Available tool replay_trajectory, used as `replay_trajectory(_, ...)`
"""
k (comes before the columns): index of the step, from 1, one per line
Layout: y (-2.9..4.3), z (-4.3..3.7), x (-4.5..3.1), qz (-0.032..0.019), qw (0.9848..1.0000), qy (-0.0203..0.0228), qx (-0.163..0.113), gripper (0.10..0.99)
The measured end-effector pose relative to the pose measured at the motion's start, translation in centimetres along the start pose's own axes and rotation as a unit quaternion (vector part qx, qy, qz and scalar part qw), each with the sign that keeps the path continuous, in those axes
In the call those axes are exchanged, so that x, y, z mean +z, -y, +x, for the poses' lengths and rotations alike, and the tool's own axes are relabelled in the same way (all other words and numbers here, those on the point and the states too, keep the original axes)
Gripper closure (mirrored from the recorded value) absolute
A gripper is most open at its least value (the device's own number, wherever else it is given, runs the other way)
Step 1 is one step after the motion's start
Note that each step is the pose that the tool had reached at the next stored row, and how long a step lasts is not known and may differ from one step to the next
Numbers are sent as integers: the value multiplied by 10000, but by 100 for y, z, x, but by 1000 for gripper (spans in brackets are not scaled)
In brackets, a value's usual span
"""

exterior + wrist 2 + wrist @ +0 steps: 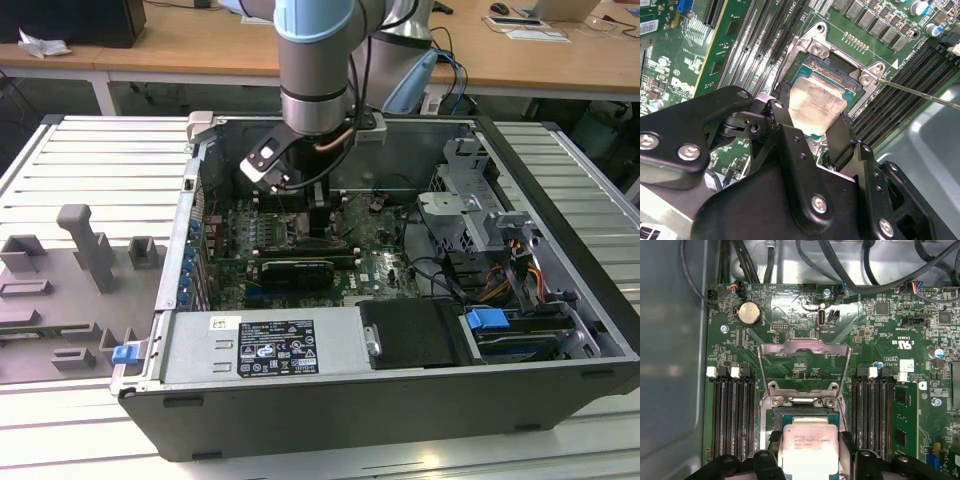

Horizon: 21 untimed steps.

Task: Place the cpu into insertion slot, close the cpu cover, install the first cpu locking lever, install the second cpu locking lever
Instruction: 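Place the cpu into insertion slot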

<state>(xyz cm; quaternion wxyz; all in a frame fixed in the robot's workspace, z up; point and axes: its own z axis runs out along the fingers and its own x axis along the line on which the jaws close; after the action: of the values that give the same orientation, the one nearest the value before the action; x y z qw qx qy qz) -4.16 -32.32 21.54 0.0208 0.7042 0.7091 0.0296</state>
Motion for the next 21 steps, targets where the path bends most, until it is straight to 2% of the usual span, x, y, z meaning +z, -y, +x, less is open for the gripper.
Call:
replay_trajectory(4,10,36,44,0,10000,0,12,553)
replay_trajectory(12,14,53,116,-1,9999,7,101,553)
replay_trajectory(21,8,57,145,-1,9999,8,103,553)
